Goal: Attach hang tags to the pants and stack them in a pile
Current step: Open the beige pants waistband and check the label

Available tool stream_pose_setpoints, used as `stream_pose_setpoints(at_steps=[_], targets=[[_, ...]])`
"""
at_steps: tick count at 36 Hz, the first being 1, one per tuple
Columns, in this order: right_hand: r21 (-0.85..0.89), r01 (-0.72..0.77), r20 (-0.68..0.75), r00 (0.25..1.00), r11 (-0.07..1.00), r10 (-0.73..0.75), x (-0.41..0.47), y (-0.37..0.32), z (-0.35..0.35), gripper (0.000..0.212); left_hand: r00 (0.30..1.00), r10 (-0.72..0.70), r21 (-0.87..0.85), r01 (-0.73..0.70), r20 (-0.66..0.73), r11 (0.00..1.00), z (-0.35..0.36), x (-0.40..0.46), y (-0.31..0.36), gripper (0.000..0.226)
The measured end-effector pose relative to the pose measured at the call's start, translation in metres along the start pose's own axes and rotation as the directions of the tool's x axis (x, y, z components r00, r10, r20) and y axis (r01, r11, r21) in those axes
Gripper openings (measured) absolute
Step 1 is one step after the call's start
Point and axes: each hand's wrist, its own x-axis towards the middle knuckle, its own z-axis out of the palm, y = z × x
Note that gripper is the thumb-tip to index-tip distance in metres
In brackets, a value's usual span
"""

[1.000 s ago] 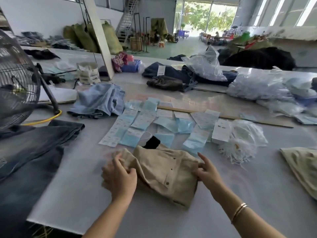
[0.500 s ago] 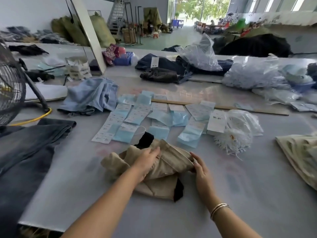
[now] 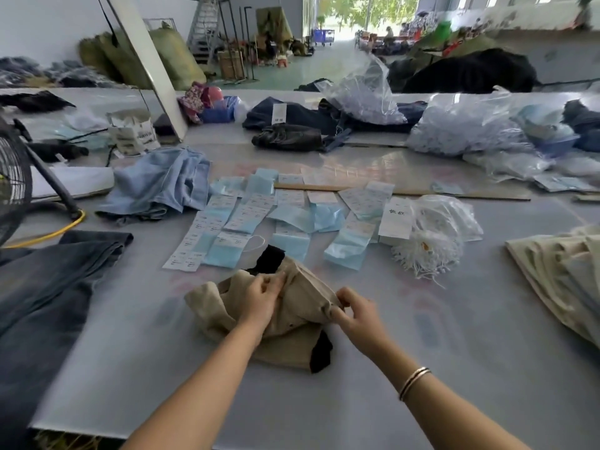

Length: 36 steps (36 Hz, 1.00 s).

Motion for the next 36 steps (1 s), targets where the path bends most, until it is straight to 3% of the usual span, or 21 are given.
stream_pose_setpoints(at_steps=[1,3,5,7,9,11,13,16,19,22,24,27,30,33,36], targets=[[0.017,0.015,0.012,1.0,1.0,-0.015,0.0,-0.005,-0.002,0.015,0.984,0.128,0.125,-0.113,-0.126,0.986,0.0,-0.002,0.0,0.023],[0.077,-0.003,-0.02,1.0,0.997,0.004,-0.001,-0.018,-0.004,0.019,0.864,0.399,0.34,-0.293,-0.306,0.894,0.0,-0.012,0.005,0.024],[0.213,-0.041,-0.096,0.993,0.976,0.062,-0.002,-0.03,-0.004,0.018,0.741,0.581,0.425,-0.43,-0.339,0.797,0.002,-0.027,0.014,0.026],[0.338,-0.084,-0.112,0.985,0.937,0.129,-0.003,-0.039,-0.003,0.019,0.729,0.631,0.47,-0.474,-0.266,0.745,0.006,-0.044,0.022,0.038],[0.458,-0.112,-0.058,0.986,0.882,0.155,-0.007,-0.046,0.0,0.02,0.841,0.512,0.469,-0.385,-0.177,0.795,0.013,-0.059,0.029,0.058],[0.577,-0.139,-0.008,0.984,0.805,0.176,-0.012,-0.052,0.004,0.023,0.949,0.298,0.441,-0.226,-0.101,0.868,0.019,-0.07,0.034,0.077],[0.644,-0.161,0.011,0.979,0.748,0.202,-0.017,-0.057,0.008,0.031,0.986,0.157,0.443,-0.116,-0.057,0.889,0.021,-0.075,0.036,0.086],[0.661,-0.214,0.046,0.968,0.719,0.245,-0.021,-0.061,0.01,0.043,0.998,0.06,0.431,-0.057,0.006,0.901,0.021,-0.078,0.039,0.089],[0.683,-0.25,0.072,0.958,0.686,0.277,-0.023,-0.059,0.01,0.04,0.996,0.018,0.346,-0.048,0.089,0.937,0.018,-0.079,0.041,0.083],[0.635,-0.281,0.094,0.953,0.72,0.289,-0.023,-0.058,0.011,0.022,0.99,-0.06,0.139,0.042,0.13,0.989,0.014,-0.08,0.039,0.037],[0.59,-0.298,0.104,0.95,0.75,0.296,-0.023,-0.058,0.011,0.019,0.992,-0.101,0.037,0.099,0.078,0.994,0.008,-0.079,0.034,0.012],[0.551,-0.3,0.058,0.945,0.779,0.322,-0.021,-0.056,0.006,0.029,0.97,-0.239,-0.15,0.23,-0.04,0.961,-0.004,-0.075,0.02,0.017],[0.639,-0.324,0.069,0.928,0.698,0.367,-0.018,-0.054,0.002,0.029,0.922,-0.386,-0.4,0.345,-0.022,0.849,-0.013,-0.072,0.012,0.026],[0.662,-0.352,0.089,0.914,0.662,0.397,-0.017,-0.055,0.004,0.029,0.938,-0.346,-0.403,0.304,-0.034,0.863,-0.017,-0.074,0.011,0.03],[0.668,-0.356,0.061,0.901,0.654,0.428,-0.02,-0.059,0.008,0.029,0.986,-0.162,-0.213,0.151,-0.036,0.965,-0.014,-0.083,0.015,0.031]])
